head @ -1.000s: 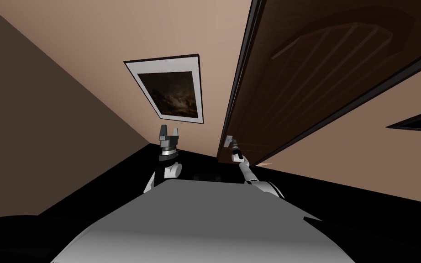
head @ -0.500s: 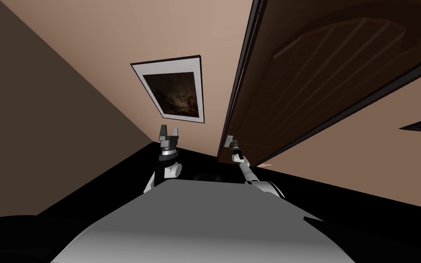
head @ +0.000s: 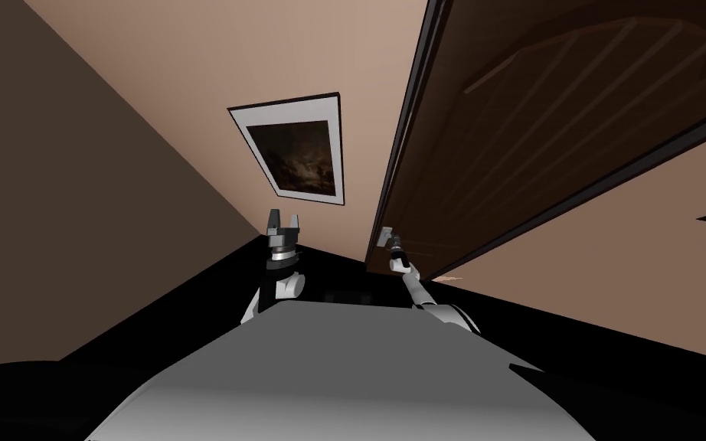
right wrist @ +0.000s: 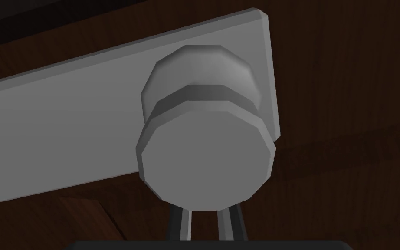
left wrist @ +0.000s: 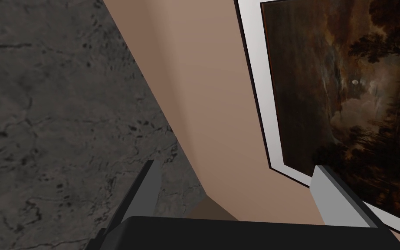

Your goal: Pull the door open

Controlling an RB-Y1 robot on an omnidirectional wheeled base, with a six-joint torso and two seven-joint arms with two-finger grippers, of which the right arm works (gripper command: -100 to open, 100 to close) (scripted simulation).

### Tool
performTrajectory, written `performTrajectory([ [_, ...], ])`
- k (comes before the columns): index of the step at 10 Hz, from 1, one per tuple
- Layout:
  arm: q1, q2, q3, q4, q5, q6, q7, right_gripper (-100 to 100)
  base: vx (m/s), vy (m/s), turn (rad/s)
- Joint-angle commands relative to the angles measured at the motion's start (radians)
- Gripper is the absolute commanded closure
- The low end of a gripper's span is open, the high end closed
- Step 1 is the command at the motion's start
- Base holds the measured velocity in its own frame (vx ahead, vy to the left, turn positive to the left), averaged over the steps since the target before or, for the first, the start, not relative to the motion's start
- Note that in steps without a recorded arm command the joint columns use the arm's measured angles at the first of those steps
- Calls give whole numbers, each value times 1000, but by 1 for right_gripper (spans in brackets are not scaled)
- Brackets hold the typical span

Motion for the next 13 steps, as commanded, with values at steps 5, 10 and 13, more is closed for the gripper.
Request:
performTrajectory([
  [5, 4, 9, 9, -10, -90, 4, -137, -100, -52, -33, 36],
  [10, 10, 36, 8, -31, -172, 5, -252, -100, -89, 5, 78],
  [13, 14, 53, 7, -44, -222, 6, -321, -100, -75, -39, 60],
])
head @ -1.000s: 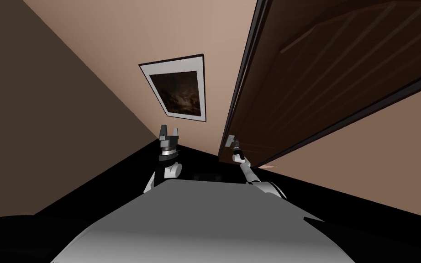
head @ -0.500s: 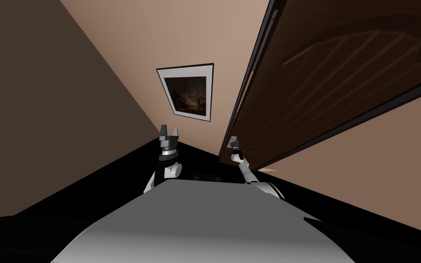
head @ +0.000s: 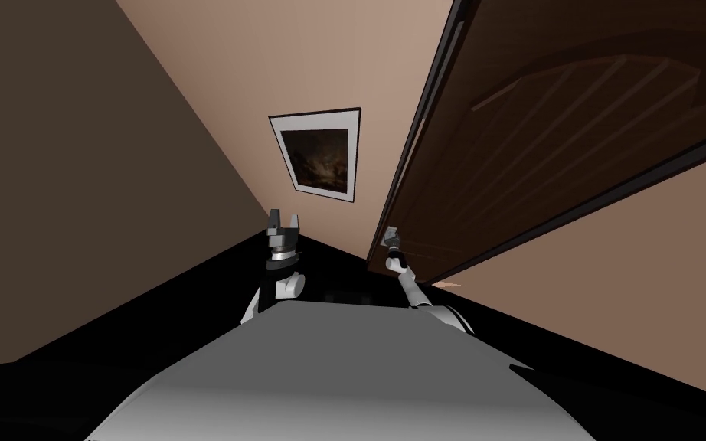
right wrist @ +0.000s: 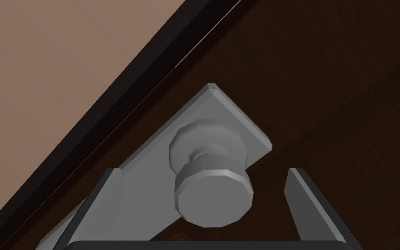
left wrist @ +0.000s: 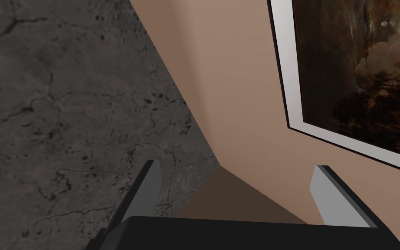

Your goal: Pull the door open

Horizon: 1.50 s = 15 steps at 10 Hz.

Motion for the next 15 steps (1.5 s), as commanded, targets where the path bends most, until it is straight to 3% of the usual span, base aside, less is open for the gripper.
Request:
performTrajectory([
  [1, 4, 11, -1, -11, -31, 2, -47, -100, -52, -35, 41],
  [15, 21, 91, -4, -74, -275, 6, -388, -100, -76, -34, 50],
])
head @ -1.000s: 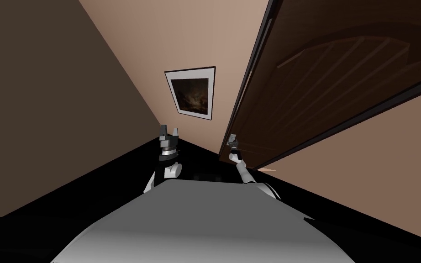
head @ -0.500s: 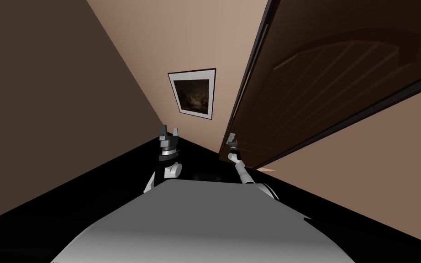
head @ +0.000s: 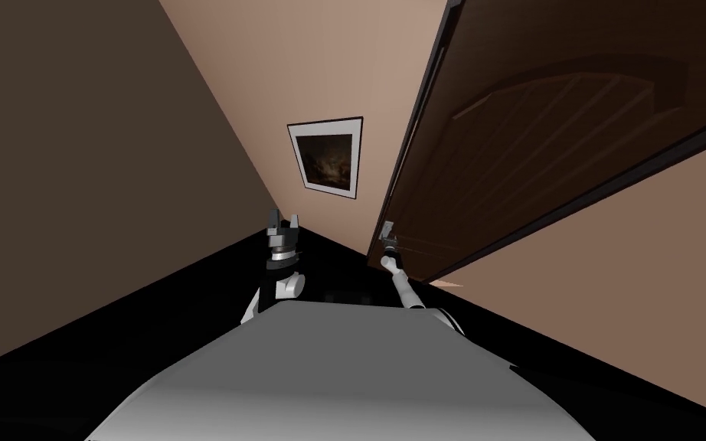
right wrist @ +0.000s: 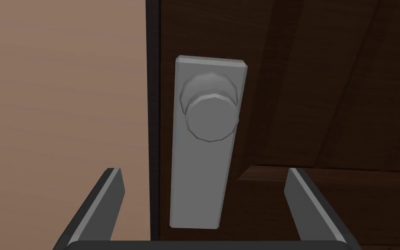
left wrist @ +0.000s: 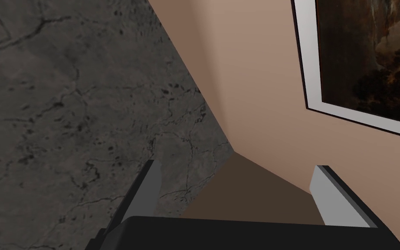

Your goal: Pull the door open

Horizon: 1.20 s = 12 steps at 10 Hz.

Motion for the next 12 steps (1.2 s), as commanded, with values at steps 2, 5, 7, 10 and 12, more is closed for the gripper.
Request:
performTrajectory([
  [2, 0, 5, 0, -3, -12, 0, -18, -100, -61, -28, 16],
  [5, 30, -92, -19, 10, -28, -6, -104, -100, 187, 20, 192],
  [7, 43, -134, -28, 16, -34, -9, -141, -100, 205, 11, 139],
  [10, 38, -154, -33, 29, -37, -8, -154, -100, 77, 5, 63],
  [12, 38, -154, -33, 29, -37, -8, -154, 100, -13, -5, -24],
])
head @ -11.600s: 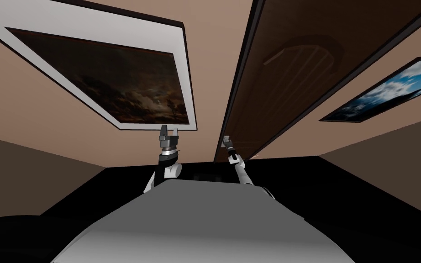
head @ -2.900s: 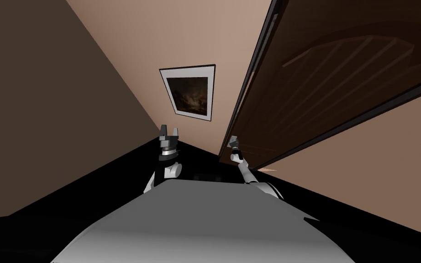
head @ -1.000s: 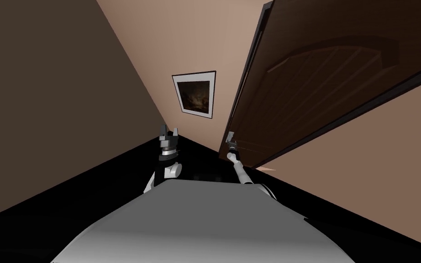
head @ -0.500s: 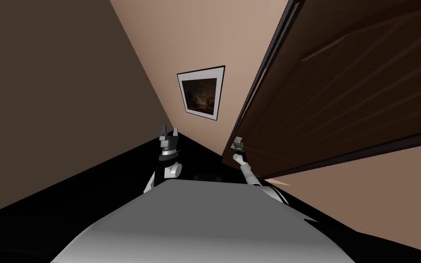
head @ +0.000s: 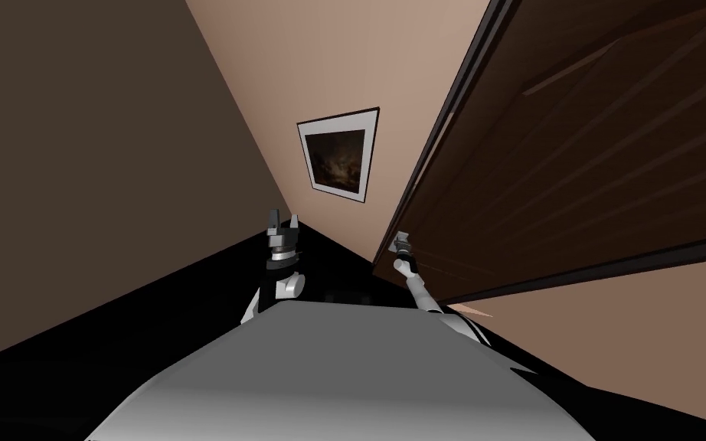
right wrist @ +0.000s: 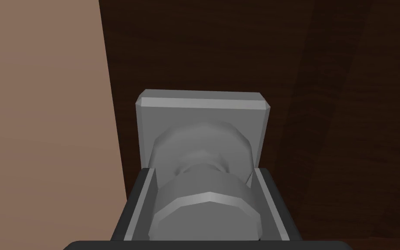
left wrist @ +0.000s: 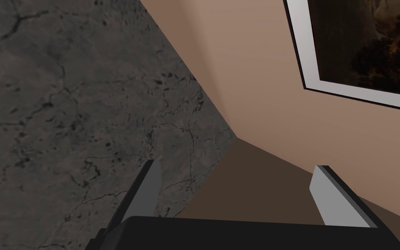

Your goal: Pull the door open

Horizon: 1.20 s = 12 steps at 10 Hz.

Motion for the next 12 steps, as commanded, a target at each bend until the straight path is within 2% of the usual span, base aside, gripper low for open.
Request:
performTrajectory([
  [1, -1, 2, 2, -1, 0, 1, 1, 100, -16, -3, 17],
  [4, -1, 2, 2, -1, 0, 1, 1, 100, -2, 0, 1],
  [5, 8, -12, 18, -8, -1, 3, -21, 100, -130, -56, 145],
  [9, 22, -38, 54, -25, -3, 7, -66, 100, -201, -52, 133],
  [12, 39, -70, 97, -46, -6, 11, -120, 100, -263, -84, 184],
])
